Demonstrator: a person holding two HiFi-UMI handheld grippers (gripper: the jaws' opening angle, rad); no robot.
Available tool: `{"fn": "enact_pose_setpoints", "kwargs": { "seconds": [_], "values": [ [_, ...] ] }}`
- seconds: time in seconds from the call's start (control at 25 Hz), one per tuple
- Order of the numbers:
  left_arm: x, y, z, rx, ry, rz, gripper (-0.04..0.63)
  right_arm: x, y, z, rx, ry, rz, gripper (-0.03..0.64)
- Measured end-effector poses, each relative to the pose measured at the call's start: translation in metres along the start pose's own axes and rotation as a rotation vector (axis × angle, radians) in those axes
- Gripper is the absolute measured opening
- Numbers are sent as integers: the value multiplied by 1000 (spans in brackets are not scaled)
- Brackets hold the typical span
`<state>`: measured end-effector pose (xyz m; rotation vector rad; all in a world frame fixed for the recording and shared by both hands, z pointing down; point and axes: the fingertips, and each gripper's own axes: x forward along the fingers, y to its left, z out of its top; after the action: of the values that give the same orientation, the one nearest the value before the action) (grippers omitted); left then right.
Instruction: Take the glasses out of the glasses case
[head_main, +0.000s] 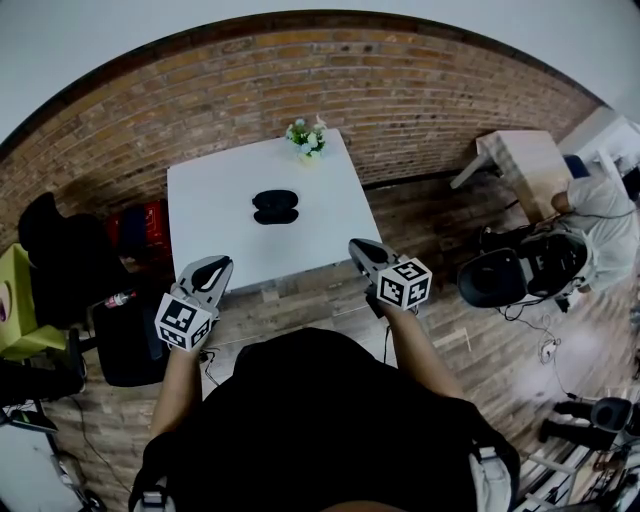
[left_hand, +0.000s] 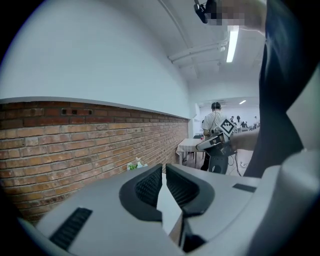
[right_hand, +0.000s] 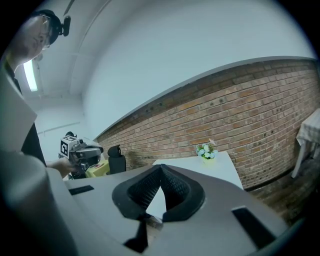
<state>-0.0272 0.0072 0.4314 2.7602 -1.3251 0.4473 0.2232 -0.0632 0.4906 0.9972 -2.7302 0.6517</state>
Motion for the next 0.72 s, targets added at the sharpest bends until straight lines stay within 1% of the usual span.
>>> {"fn": "enact_pose_setpoints", "kwargs": {
  "seconds": [0.28, 0.52, 0.72],
  "values": [
    [3, -7, -6, -46, 10, 9, 60, 0, -7, -2, 9, 10, 12, 15],
    [2, -2, -7, -53, 19, 33, 95, 6, -11, -1, 17, 11, 20, 15],
    [2, 10, -4, -51, 13, 56, 143, 10, -20, 11, 16, -24, -23, 15]
  ]
}}
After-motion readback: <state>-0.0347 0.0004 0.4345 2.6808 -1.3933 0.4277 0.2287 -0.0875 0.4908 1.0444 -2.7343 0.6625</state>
